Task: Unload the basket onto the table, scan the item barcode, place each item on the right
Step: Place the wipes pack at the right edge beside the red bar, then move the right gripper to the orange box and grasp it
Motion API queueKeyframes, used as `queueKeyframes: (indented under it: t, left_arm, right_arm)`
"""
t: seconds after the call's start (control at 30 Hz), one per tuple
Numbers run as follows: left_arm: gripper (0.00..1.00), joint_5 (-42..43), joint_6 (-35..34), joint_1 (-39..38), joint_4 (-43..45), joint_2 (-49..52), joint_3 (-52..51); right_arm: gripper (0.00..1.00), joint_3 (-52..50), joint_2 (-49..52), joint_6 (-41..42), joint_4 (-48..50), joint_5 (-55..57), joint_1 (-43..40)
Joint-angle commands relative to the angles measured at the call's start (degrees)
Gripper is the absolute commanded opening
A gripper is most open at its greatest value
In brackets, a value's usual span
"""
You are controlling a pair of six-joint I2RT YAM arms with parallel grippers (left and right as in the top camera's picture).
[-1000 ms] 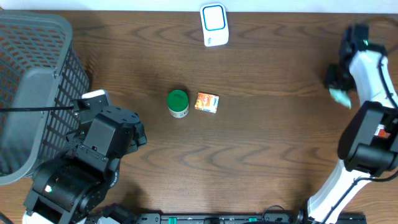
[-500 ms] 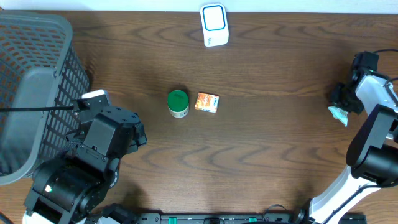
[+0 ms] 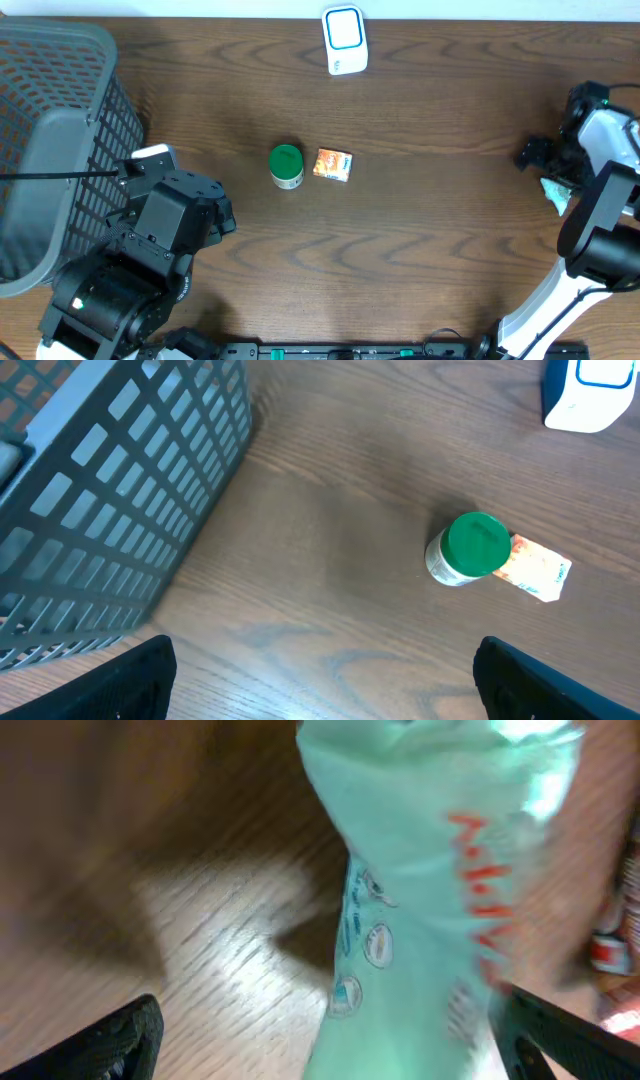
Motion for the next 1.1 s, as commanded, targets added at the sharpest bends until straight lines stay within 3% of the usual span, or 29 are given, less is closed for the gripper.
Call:
queueKeyframes:
  t: [0.0, 0.27, 0.57, 0.8, 0.87, 1.07]
  left_arm:
    - [0.96, -1.0, 0.3, 0.2, -0.1, 0.0, 0.3]
    - [0.95, -1.0, 0.3, 0.2, -0.1, 0.0, 0.3]
    - [0.95, -1.0, 0.3, 0.2, -0.1, 0.0, 0.3]
    - [0.96, -1.0, 0.3, 0.2, -0.1, 0.0, 0.3]
    - [0.95, -1.0, 0.3, 0.2, -0.1, 0.0, 0.3]
    - [0.96, -1.0, 0.3, 0.2, -0.1, 0.0, 0.3]
  right_arm:
    - [0.99, 9.0, -0.7, 3.2, -4.3, 0.1, 1.0]
    - [0.99, 23.1, -0.8, 5.5, -17.0, -5.6, 6.8]
    - [0.99, 23.9, -0.8, 5.5, -19.6, -5.9, 20.1]
    - [0.99, 23.8, -0.8, 8.1, -16.8, -11.5, 33.3]
    - [0.99, 23.6, -0.7, 8.3, -14.7, -16.0, 36.3]
    - [0.99, 20.8, 0.0, 10.8, -5.9, -16.0, 43.6]
